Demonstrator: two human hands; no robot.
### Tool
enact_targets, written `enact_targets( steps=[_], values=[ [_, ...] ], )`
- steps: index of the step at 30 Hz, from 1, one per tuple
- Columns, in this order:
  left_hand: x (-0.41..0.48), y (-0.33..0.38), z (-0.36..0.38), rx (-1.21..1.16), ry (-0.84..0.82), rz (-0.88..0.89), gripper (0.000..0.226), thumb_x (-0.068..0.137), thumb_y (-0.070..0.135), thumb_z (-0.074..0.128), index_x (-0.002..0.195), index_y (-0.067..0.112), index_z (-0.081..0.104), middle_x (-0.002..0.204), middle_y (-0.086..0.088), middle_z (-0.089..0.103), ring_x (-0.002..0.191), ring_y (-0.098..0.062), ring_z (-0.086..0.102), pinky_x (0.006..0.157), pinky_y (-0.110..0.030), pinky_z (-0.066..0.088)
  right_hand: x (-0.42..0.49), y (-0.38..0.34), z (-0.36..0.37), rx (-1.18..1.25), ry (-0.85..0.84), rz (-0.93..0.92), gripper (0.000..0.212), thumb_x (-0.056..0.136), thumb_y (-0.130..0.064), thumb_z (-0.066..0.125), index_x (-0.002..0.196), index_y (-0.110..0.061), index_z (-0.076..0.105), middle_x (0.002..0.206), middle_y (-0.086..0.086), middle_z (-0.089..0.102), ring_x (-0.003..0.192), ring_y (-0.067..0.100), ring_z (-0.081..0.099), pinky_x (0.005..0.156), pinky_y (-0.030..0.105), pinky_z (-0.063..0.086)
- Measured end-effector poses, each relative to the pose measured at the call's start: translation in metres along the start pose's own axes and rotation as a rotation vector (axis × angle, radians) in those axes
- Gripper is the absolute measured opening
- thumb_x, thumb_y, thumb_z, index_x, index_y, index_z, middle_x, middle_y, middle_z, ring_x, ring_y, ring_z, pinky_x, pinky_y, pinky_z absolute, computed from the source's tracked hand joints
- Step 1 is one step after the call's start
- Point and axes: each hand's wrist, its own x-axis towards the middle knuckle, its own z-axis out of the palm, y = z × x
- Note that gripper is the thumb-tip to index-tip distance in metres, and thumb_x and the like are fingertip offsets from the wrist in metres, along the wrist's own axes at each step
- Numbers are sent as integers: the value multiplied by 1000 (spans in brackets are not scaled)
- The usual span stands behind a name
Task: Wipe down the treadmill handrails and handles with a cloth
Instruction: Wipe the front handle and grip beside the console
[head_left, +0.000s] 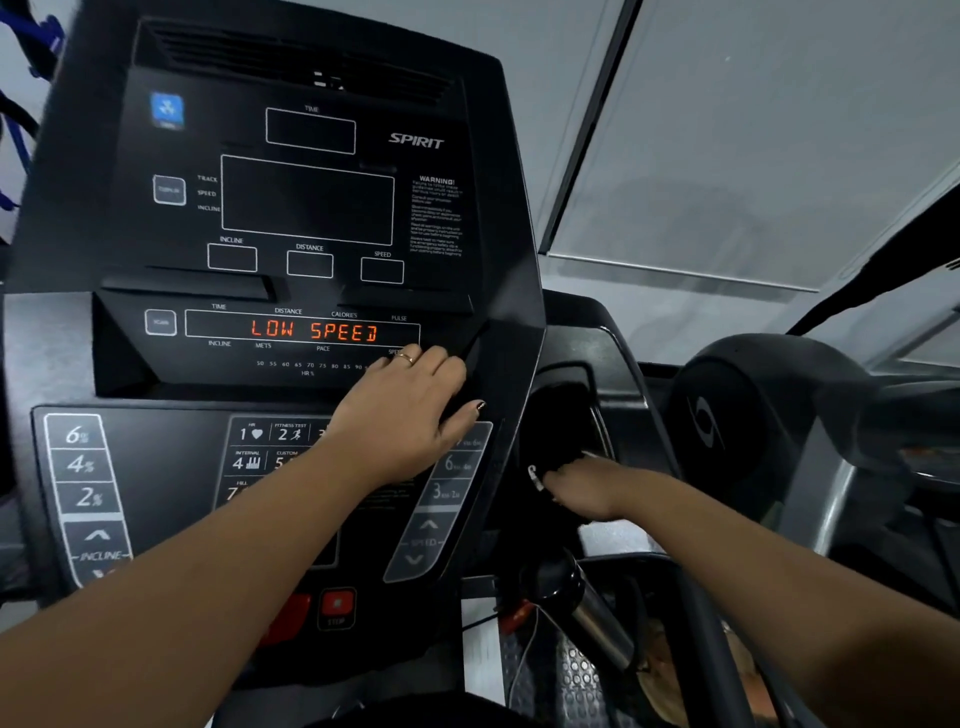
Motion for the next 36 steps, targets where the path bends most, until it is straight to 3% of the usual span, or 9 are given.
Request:
enact_targets(
  steps=[2, 6, 11, 16, 20, 24, 28, 32, 36],
  values=[
    [0, 2, 0, 12, 10, 0, 37, 98, 54, 30, 104, 23, 48, 103, 6, 52, 100, -20, 49, 86, -38, 44, 3, 2, 6, 261, -55, -56, 44, 106, -32, 25, 132, -9, 52, 135, 12, 55, 116, 23, 53, 96, 27, 39],
    [3, 4, 1, 40, -8, -13, 40, 98, 55, 28, 108, 22, 48, 107, 5, 52, 103, -20, 49, 89, -38, 43, 9, -6, 9, 811, -135, -63, 36, 101, -45, 40, 109, -19, 64, 90, 1, 65, 72, 11, 61, 56, 18, 50],
    [3, 4, 0, 34, -3, -5, 40, 97, 56, 27, 108, 22, 48, 106, 5, 52, 102, -19, 49, 89, -39, 44, 38, -26, 13, 1277, 30, -8, 38, 96, -43, 49, 96, -14, 75, 91, 13, 73, 80, 28, 67, 79, 39, 55],
    [4, 4, -1, 42, -13, -6, 41, 98, 56, 26, 108, 22, 48, 106, 5, 53, 103, -20, 49, 90, -38, 43, 54, -44, 5, 1618, 71, -43, 45, 95, -48, 49, 94, -9, 71, 78, 13, 72, 71, 28, 67, 65, 33, 53],
    [3, 4, -1, 30, -18, -9, 42, 97, 56, 26, 109, 22, 48, 107, 5, 53, 102, -20, 49, 89, -38, 44, 50, -37, 18, 1323, 109, -95, 51, 102, -51, 32, 123, -14, 59, 107, 13, 69, 95, 27, 66, 80, 35, 54],
    [2, 4, -1, 33, -21, -13, 42, 98, 56, 26, 109, 23, 47, 108, 6, 52, 104, -18, 49, 90, -37, 43, 32, -14, 26, 495, 108, -166, 47, 106, -29, 24, 150, -12, 32, 148, 17, 43, 132, 31, 45, 110, 36, 34],
    [1, 3, -2, 27, -22, -9, 39, 97, 57, 25, 106, 25, 46, 106, 8, 50, 101, -16, 48, 88, -35, 43, -6, 9, 28, -24, 287, -308, 46, 105, -41, 22, 111, -13, 59, 101, 5, 67, 104, 24, 60, 81, 27, 37],
    [2, 1, -1, 20, -24, 0, 38, 97, 58, 24, 103, 26, 45, 103, 10, 47, 98, -15, 46, 87, -34, 44, -21, 44, 32, -265, 510, -547, 49, 98, -51, 22, 94, -19, 59, 90, -1, 64, 90, 14, 56, 86, 33, 45],
    [2, -1, 2, 19, -7, 3, 41, 95, 60, 18, 99, 28, 43, 100, 12, 46, 94, -12, 45, 85, -34, 44, -12, 97, 35, -366, 572, -709, 38, 98, -44, 41, 125, -23, 58, 127, -10, 59, 124, 9, 48, 109, 34, 32]
  ],
)
